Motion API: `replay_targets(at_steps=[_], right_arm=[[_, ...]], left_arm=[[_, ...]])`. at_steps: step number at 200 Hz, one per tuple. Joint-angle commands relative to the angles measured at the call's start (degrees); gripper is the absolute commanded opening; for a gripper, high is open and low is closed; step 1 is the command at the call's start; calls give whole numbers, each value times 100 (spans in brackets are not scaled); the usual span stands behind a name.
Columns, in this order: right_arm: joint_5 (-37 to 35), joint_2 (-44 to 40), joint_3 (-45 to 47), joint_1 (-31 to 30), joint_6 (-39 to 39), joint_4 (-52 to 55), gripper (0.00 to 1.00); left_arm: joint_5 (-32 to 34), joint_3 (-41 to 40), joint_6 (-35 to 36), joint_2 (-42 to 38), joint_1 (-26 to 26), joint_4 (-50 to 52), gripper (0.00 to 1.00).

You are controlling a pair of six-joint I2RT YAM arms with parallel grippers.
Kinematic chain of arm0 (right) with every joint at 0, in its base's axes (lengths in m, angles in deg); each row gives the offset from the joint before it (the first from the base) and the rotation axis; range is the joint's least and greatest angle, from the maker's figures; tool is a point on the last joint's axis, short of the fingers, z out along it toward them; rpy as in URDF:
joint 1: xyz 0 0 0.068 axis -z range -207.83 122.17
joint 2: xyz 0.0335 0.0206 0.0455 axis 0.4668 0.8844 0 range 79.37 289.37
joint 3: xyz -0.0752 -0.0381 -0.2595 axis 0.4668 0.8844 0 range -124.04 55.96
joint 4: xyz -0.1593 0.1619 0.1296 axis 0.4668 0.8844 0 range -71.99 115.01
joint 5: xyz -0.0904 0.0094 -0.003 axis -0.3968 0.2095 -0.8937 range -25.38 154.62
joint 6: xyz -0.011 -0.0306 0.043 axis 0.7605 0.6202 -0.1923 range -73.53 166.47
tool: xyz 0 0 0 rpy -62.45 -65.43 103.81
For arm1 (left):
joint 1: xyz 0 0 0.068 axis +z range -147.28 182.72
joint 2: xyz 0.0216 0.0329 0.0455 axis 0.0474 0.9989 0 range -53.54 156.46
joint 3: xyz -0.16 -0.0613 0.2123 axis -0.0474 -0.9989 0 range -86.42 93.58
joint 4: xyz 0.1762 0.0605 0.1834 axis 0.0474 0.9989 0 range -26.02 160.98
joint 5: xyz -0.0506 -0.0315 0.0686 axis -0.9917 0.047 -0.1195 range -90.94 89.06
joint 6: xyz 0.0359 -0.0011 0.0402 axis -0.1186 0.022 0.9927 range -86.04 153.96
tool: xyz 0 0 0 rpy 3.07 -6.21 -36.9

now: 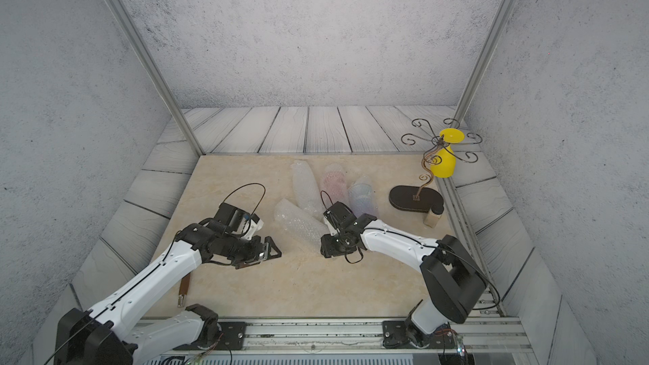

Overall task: Unwrap the vase from the bubble wrap
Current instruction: Adjust the bubble wrap at the center of the board.

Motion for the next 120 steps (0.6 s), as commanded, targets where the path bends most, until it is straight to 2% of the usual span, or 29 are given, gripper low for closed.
replay_targets(at_steps=[1, 31, 56, 82, 91, 109, 120], right_arm=[[4, 103, -178, -176, 19, -259, 42], [396, 43, -155, -458, -211, -846, 39], [472, 107, -286, -691, -249, -1021, 39], [482, 92, -41, -702, -389, -1242, 42], [481, 79, 63, -695, -415, -1306, 46], [480, 11, 281, -700, -457, -1448, 64], [428, -34, 446, -702, -469, -1508, 70]], left_arm=[[-5, -120, -82, -149, -2, 1, 92], [103, -220, -191, -275, 1, 6, 90], [174, -303, -288, -356, -1, 19, 87], [232, -377, -363, -437, -7, 19, 84], [291, -398, -391, -460, -17, 51, 82], [376, -403, -423, -497, -44, 97, 79], [411, -408, -438, -487, -61, 108, 78]])
